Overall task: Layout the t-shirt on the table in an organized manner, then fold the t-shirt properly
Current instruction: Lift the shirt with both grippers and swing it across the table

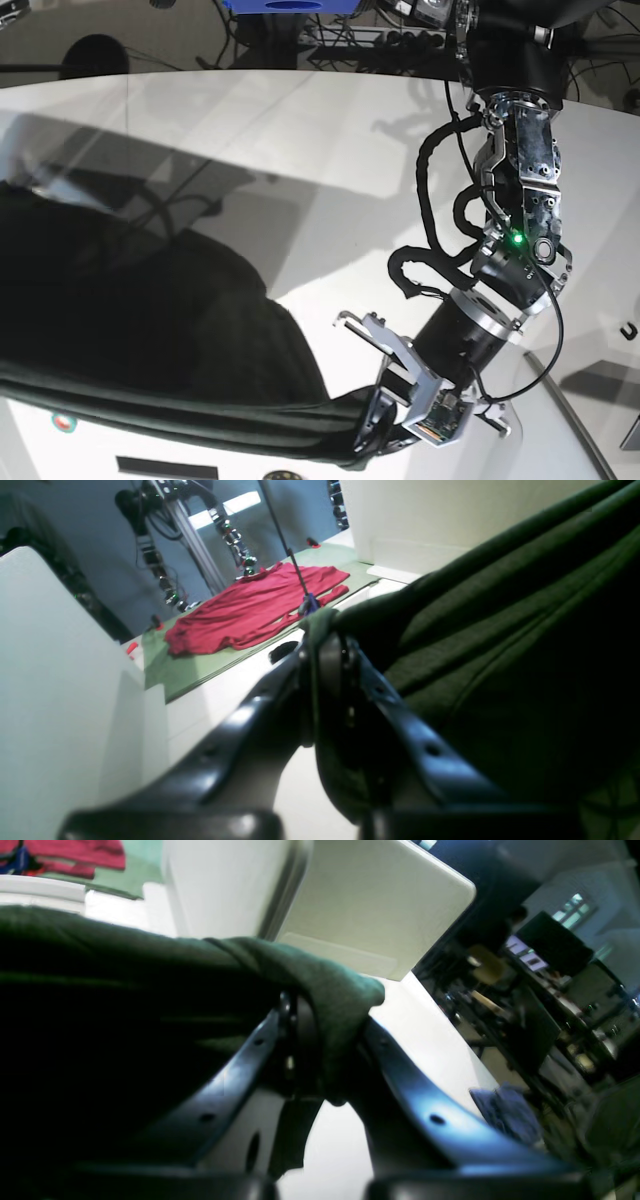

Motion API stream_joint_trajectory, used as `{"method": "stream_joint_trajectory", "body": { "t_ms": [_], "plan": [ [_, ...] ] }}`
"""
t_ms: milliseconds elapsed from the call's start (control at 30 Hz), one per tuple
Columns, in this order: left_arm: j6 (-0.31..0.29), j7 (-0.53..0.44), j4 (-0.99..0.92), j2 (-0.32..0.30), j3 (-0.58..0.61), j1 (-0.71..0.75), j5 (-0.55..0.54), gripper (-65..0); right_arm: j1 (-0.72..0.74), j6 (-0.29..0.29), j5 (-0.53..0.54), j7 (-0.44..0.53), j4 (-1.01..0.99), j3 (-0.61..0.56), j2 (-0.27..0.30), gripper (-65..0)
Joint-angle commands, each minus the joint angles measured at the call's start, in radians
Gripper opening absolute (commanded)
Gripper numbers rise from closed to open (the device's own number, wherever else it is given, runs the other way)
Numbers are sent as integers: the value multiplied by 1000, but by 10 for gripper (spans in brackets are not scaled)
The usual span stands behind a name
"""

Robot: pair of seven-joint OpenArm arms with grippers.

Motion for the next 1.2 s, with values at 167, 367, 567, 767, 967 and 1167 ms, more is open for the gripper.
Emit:
{"method": "stream_joint_trajectory", "body": {
  "t_ms": [167, 367, 567, 767, 967, 1167],
  "plan": [
    [56, -11, 5, 18, -19, -32, 29, -650, 108, -43, -26, 20, -28, -216, 31, -642],
    [116, -11, -16, 21, -19, -32, 115, -650, 224, -43, -41, 20, -180, -414, 32, -642],
    [143, -24, -96, 22, -19, -42, 215, -650, 345, -43, -170, 96, -434, -613, 24, -642],
    [260, -184, -302, 16, -21, -48, 298, -650, 447, -43, -171, 269, -778, -776, 24, -642],
    [338, -272, -543, 22, -21, -131, 322, -650, 585, -43, -171, 458, -1146, -908, 24, -642],
    [440, -354, -827, 30, -21, -246, 315, -650, 723, -109, -171, 660, -1476, -974, -9, -606]
  ]
}}
